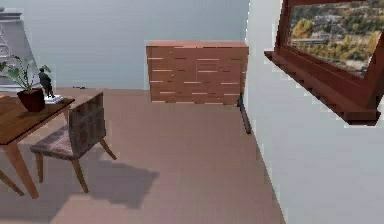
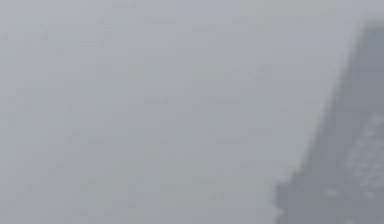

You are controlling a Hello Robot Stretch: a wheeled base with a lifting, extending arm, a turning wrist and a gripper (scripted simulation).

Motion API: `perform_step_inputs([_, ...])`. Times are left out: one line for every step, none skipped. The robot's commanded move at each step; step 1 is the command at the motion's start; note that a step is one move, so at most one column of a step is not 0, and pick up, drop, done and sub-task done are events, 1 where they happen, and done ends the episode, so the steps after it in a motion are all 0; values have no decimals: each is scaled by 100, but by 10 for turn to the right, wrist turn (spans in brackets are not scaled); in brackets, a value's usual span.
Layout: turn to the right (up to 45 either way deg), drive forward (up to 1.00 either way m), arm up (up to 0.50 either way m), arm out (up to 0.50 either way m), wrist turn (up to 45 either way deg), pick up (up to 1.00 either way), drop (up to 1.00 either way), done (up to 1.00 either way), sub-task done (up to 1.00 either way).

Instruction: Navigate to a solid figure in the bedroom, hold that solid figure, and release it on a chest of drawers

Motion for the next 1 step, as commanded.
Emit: perform_step_inputs([30,0,0,0,0,0,0,0,0])
